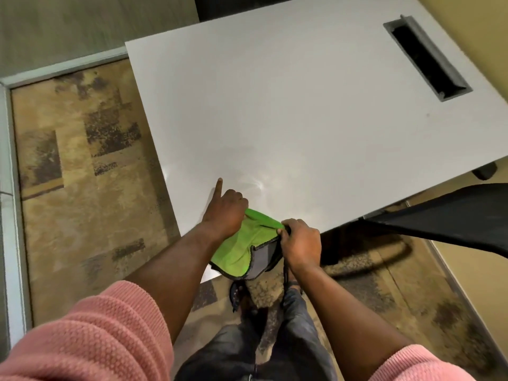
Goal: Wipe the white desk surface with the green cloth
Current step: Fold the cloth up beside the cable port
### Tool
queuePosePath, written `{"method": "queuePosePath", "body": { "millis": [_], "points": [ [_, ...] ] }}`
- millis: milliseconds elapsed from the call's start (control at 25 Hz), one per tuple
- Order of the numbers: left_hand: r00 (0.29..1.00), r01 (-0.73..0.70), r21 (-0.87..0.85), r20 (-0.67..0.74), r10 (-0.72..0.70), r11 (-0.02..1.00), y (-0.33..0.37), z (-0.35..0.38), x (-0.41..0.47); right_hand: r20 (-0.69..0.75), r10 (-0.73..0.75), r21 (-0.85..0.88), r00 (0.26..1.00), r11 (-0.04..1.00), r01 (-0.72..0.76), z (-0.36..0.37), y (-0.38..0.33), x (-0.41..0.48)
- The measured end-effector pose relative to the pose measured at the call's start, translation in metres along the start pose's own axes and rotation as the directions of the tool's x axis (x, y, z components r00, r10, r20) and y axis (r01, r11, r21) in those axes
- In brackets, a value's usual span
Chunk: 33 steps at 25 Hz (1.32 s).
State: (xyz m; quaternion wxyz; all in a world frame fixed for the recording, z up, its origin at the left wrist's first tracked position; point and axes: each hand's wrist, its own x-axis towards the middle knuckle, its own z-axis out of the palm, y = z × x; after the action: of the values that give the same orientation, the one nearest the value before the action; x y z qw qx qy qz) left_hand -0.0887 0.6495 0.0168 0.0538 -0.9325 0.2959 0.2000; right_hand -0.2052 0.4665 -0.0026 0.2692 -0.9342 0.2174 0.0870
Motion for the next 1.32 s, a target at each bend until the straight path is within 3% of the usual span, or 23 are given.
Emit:
{"method": "queuePosePath", "body": {
  "millis": [160,560,760,920,1320],
  "points": [
    [0.998,-0.014,-0.097,-0.056,0.008,0.995,0.003,-0.025,-0.012,-0.094,0.018,0.033,0.995,0.999,-0.014,-0.032,-0.009,-0.007],
    [0.947,-0.184,-0.097,-0.285,0.15,0.978,0.057,-0.137,0.003,-0.327,0.024,-0.004,0.945,1.0,-0.027,-0.145,0.009,-0.018],
    [0.88,-0.302,0.005,-0.383,0.281,0.953,0.108,-0.214,0.043,-0.473,0.016,-0.064,0.881,0.997,-0.052,-0.225,0.036,-0.004],
    [0.802,-0.368,0.096,-0.47,0.368,0.925,0.161,-0.284,0.076,-0.613,-0.019,-0.083,0.79,0.996,-0.041,-0.306,0.065,0.022],
    [0.712,-0.393,0.149,-0.576,0.402,0.907,0.296,-0.395,0.173,-0.745,-0.021,-0.029,0.667,1.0,-0.001,-0.449,0.166,0.101]
  ]
}}
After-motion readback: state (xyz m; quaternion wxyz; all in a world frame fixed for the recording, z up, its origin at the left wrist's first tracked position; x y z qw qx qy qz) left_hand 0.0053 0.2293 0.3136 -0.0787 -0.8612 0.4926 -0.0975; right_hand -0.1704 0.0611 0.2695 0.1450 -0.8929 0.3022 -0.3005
